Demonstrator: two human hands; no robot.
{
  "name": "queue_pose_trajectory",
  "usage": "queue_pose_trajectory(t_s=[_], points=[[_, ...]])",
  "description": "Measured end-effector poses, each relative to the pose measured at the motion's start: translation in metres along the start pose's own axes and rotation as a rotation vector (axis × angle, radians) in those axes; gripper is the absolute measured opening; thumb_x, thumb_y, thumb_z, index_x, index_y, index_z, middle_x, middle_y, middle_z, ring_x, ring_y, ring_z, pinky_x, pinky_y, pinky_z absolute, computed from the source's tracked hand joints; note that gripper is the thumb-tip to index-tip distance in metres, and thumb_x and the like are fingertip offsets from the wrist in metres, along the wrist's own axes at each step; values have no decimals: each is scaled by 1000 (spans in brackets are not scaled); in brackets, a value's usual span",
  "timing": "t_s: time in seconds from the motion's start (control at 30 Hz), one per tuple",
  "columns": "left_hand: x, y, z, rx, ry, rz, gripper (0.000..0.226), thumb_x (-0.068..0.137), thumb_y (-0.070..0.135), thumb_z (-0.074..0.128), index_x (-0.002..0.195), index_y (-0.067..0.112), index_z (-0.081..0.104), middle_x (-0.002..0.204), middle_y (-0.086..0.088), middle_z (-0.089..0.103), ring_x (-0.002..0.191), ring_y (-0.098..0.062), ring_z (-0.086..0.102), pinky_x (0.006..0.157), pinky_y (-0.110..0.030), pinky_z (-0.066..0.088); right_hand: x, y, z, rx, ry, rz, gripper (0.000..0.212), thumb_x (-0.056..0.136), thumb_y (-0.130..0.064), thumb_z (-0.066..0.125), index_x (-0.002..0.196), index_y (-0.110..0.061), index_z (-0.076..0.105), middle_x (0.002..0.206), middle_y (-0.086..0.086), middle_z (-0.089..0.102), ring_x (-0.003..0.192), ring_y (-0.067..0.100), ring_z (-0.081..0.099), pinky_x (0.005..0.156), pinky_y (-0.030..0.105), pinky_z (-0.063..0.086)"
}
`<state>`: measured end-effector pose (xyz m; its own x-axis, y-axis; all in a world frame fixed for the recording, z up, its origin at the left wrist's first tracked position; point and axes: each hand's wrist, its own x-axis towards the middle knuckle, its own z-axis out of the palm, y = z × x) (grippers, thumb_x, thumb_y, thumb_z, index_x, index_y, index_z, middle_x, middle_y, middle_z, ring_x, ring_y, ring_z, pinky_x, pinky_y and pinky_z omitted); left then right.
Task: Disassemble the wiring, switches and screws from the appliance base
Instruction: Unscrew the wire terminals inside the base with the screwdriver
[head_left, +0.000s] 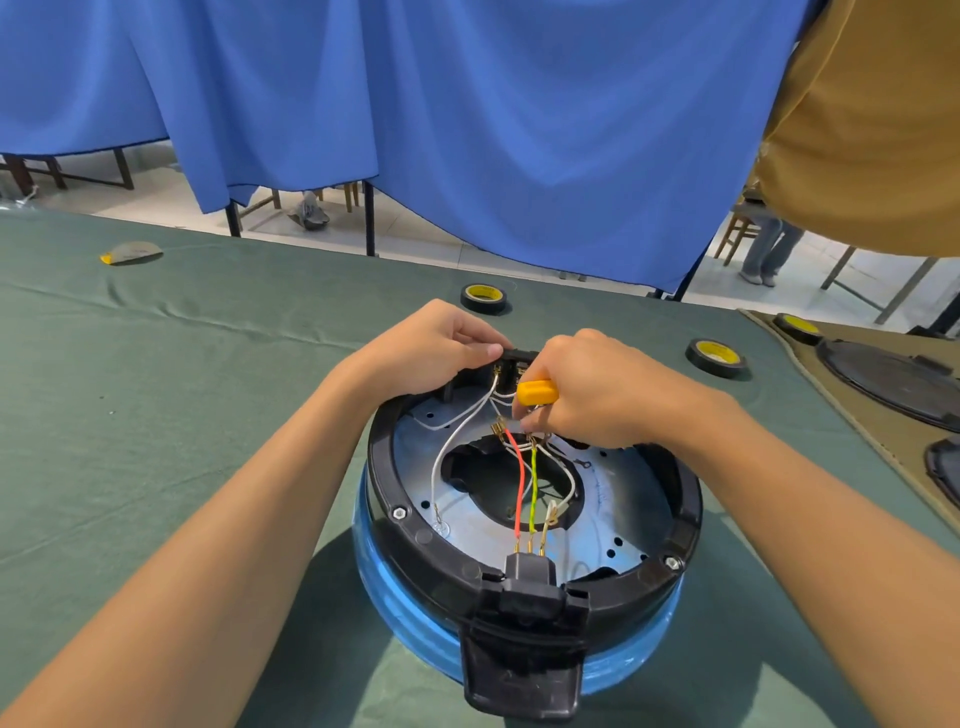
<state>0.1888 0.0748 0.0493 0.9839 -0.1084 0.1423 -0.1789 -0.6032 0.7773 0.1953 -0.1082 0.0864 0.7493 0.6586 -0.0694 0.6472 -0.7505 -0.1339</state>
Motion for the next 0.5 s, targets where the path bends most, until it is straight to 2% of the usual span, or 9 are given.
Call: queue_pose_trajectory(t_s=[0.1, 0.23, 0.37, 0.5], points=[[1, -1, 0, -20, 5, -3, 23, 97, 21, 56, 114, 20, 72, 101, 6, 74, 92, -2, 67, 85, -19, 48, -1, 3, -3, -23, -50, 10, 11, 84, -30, 72, 95, -29, 73, 92, -2, 70, 87, 19, 63, 80, 45, 56], [2, -2, 0, -15, 8, -2, 22, 97, 21, 57, 114, 21, 71, 100, 7, 73, 91, -2, 67, 84, -19, 47, -2, 3, -2, -20, -64, 16, 14, 83, -39, 74, 95, -31, 74, 92, -6, 69, 86, 12, 59, 80, 43, 55], [2, -2, 0, -18, 9, -2, 22, 97, 21, 57, 113, 20, 72, 97, 9, 73, 91, -1, 66, 86, -21, 47, -1, 4, 6, -57, -1, 9, 20, 81, -43, 74, 93, -27, 71, 92, -1, 66, 84, 18, 59, 77, 42, 54], [2, -1, 0, -23, 10, -7, 22, 97, 21, 57, 113, 20, 72, 99, 7, 73, 93, -5, 67, 90, -24, 48, 1, 4, 12, -50, 37, -2, 16, 82, -40, 74, 87, -27, 67, 90, 1, 65, 85, 21, 60, 77, 43, 54]])
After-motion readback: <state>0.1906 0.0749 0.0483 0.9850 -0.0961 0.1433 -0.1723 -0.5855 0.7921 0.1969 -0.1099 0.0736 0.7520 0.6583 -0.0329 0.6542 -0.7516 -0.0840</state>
